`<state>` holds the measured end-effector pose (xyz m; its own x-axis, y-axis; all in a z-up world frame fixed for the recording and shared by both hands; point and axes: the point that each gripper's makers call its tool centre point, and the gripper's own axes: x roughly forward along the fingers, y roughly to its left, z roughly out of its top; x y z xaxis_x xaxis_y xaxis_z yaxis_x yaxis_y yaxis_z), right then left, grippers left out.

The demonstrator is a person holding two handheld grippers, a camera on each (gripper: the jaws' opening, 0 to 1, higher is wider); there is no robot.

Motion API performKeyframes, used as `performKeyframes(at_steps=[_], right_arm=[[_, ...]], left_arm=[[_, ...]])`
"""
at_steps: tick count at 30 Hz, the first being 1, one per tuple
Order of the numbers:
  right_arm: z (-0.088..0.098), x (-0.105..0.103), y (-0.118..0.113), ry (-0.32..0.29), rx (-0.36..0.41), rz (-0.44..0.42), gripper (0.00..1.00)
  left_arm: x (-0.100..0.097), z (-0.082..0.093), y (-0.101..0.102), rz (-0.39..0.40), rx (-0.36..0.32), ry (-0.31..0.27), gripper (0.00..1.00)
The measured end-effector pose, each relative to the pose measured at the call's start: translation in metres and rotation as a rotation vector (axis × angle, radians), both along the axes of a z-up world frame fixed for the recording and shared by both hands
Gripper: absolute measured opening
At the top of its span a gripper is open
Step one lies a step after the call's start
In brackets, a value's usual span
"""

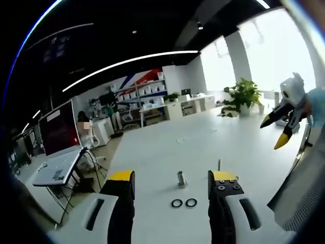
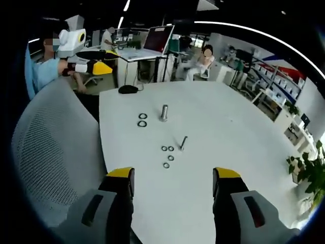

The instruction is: Place the washer onto the threaded stud by aligning its center hole with the stud, sliding it down to the base, and recovering from edge contact or off-axis alignment until the washer reaches the visible bottom stop.

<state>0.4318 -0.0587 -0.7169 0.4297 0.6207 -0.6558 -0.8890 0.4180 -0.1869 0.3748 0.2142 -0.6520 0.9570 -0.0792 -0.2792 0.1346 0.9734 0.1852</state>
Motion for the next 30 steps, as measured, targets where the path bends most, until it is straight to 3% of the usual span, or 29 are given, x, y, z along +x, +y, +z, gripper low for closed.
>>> performKeyframes(at_steps=[5,10,20,27,30], right_arm=[[-0.009,0.008,0.013,0.023,-0.059,0.072,0.59],[-0.024,0.006,0.023,0.085,-0.135,0.176,0.57],[-0.051,0.005,0.029,0.111,-0.316,0.385,0.52],[-0.068,0.014,0.035,0.182,-0.338,0.426,0.50],[-0.076,0.016,0.035,0.186,-0.377,0.458,0.49]], left_arm=[[-0.001,-0.003,0.003,0.008,-0.015,0.015,0.54],[-0.001,-0.007,-0.002,-0.010,-0.006,0.036,0.58],[-0.001,-0.005,0.002,0.007,-0.035,0.023,0.56],[-0.001,-0.004,0.001,0.004,-0.028,0.024,0.54],[-0.002,0.004,0.003,0.012,-0.015,-0.011,0.46]])
